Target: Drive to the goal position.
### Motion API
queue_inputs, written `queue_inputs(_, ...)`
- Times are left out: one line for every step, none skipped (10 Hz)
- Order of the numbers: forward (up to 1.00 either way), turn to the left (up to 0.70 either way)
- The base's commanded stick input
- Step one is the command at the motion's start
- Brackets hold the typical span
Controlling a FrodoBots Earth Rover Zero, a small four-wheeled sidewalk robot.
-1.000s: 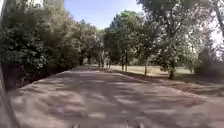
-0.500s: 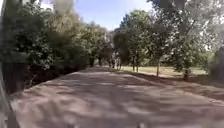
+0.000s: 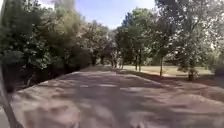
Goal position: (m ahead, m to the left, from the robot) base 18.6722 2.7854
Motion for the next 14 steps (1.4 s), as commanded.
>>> queue_inputs(0.7, 0.0)
queue_inputs(0.7, 0.0)
queue_inputs(0.7, 0.0)
queue_inputs(0.7, 0.0)
queue_inputs(0.7, 0.0)
queue_inputs(0.7, 0.0)
queue_inputs(0.7, 0.0)
queue_inputs(0.7, 0.0)
queue_inputs(0.7, 0.0)
queue_inputs(0.7, 0.0)
queue_inputs(0.7, 0.0)
queue_inputs(0.7, 0.0)
queue_inputs(0.7, 0.0)
queue_inputs(0.7, 0.0)
